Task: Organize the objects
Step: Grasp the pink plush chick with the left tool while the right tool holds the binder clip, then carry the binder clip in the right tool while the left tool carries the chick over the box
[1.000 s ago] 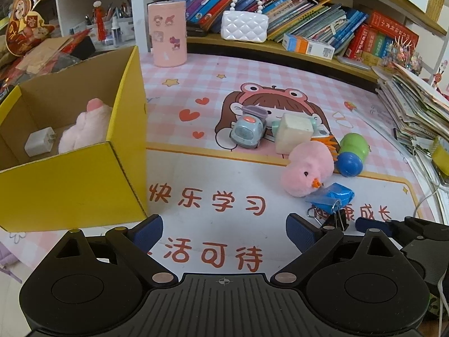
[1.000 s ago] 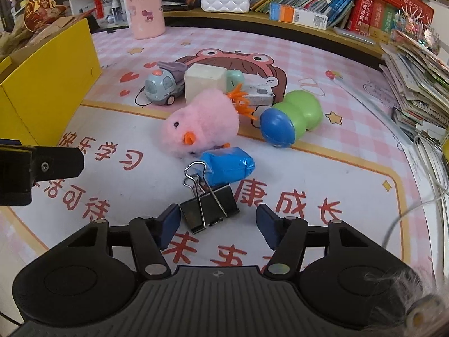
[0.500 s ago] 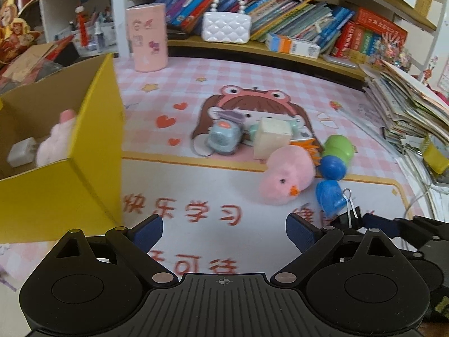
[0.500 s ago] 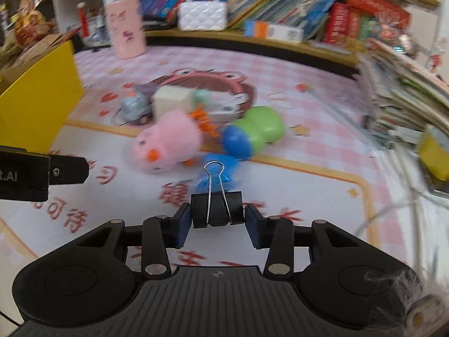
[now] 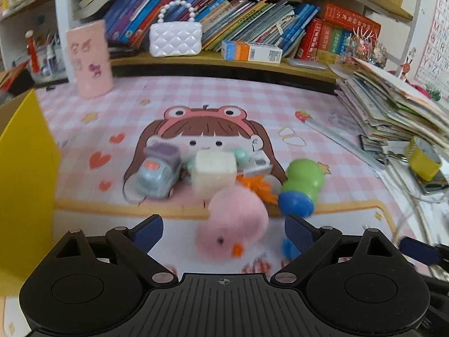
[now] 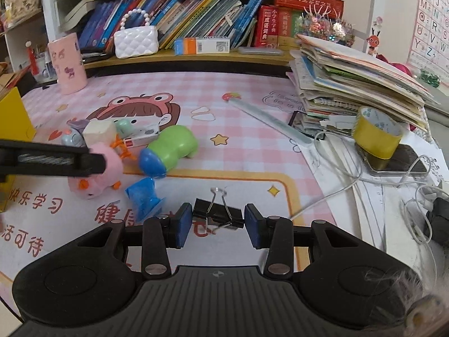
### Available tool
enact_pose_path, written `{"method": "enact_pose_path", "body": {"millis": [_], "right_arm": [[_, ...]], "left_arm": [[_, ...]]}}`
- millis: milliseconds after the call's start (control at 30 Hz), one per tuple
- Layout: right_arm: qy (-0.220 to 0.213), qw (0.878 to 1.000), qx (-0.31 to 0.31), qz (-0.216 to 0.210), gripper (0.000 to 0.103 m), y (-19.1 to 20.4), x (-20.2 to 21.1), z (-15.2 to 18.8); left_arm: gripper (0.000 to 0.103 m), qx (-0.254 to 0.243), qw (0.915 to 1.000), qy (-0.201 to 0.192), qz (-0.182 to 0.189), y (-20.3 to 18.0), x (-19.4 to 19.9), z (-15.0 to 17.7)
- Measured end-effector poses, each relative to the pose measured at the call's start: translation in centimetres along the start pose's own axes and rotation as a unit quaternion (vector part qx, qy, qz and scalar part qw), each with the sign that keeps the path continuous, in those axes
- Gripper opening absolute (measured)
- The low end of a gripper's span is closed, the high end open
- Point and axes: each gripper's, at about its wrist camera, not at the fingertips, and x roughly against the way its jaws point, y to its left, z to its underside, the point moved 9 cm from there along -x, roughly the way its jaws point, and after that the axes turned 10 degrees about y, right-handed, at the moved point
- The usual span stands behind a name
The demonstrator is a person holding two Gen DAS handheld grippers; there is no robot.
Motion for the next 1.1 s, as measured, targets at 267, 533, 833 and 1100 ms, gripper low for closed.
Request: {"method": "enact_pose_path", "body": {"millis": [267,533,833,1100], "right_arm": [[0.004,1.000,-0.002,-0.001,0.037,-0.2,0.1,0.1],[-0.012,1.000,0.004,-0.004,0.037,0.8,1.0,-0.1],[-0.018,0.999,0.028,-0.028,0.037,4.8,2.6,0.8],[-0.028,0.996,0.062,-0.051,0.037,10.0,4.8,1.9]], "left_arm": [[0.058,-0.040,0.9983,0.040,-0.013,-1.2,-3.9,0.1],[0.056,-0.021,0.9992,0.017,0.031,-0.7,0.6,0.4],[0.056,0.012,0.9987,0.006,0.049,2.1,5.7,4.1],[0.056,0.041,0.9984,-0.008,0.038,6.5,9.0,7.0]]}}
